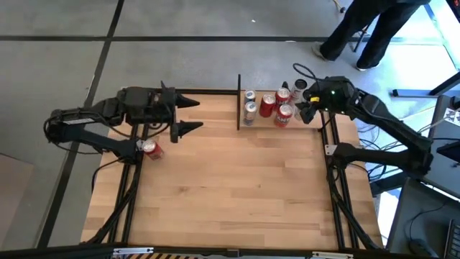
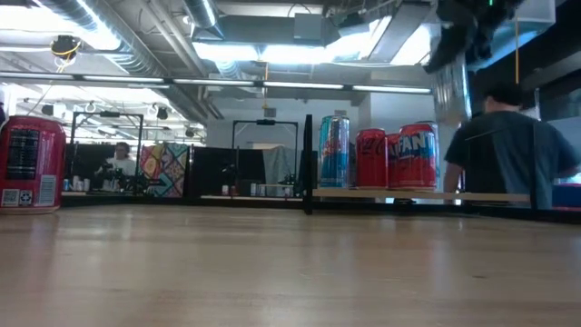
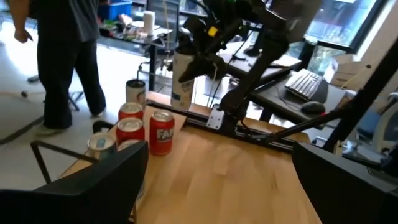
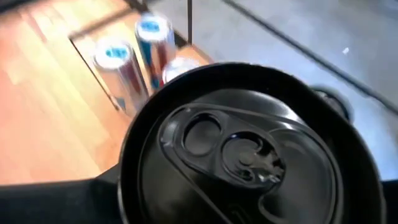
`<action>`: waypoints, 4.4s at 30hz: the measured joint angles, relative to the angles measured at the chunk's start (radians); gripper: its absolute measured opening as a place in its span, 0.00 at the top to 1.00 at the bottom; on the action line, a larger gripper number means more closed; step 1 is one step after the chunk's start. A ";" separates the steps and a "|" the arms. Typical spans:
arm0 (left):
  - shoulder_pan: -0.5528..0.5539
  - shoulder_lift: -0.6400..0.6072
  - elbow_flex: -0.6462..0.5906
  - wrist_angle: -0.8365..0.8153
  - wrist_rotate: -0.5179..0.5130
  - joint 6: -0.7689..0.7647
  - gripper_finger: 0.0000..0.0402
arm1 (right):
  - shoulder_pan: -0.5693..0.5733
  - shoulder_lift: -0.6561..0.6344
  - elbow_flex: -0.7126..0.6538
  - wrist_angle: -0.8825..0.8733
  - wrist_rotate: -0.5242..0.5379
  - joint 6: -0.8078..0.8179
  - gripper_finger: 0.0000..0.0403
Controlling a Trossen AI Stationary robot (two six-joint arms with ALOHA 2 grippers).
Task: Place canned beverage on shelf
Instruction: Adjust the bottom white-blue soda can on the shelf, then put the red-black soda can on the shelf aligned with the other red-black soda can
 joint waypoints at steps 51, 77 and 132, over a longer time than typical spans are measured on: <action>0.152 0.070 -0.001 0.068 -0.002 -0.037 0.03 | -0.447 0.077 -0.406 0.438 -0.434 -0.269 0.18; 0.130 0.044 -0.001 -0.977 0.106 -0.374 0.04 | -0.086 0.038 0.031 0.210 -0.484 -0.084 0.15; 0.143 0.152 -0.303 -1.023 0.293 -0.356 0.42 | 0.275 0.138 -0.036 0.293 -0.357 0.093 0.15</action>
